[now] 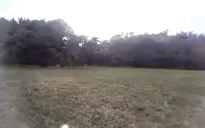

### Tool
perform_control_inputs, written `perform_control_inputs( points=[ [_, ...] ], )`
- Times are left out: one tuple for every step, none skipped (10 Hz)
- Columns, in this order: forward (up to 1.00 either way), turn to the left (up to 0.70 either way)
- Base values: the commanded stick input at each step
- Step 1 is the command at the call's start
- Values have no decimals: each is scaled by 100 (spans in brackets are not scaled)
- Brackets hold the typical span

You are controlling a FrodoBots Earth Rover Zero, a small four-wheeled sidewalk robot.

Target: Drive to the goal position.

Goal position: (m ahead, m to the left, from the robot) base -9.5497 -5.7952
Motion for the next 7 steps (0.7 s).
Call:
perform_control_inputs(
  points=[
    [9,-18],
    [10,-20],
    [10,-20],
    [96,-38],
    [98,-39],
    [100,-40],
    [100,-40]
  ],
)
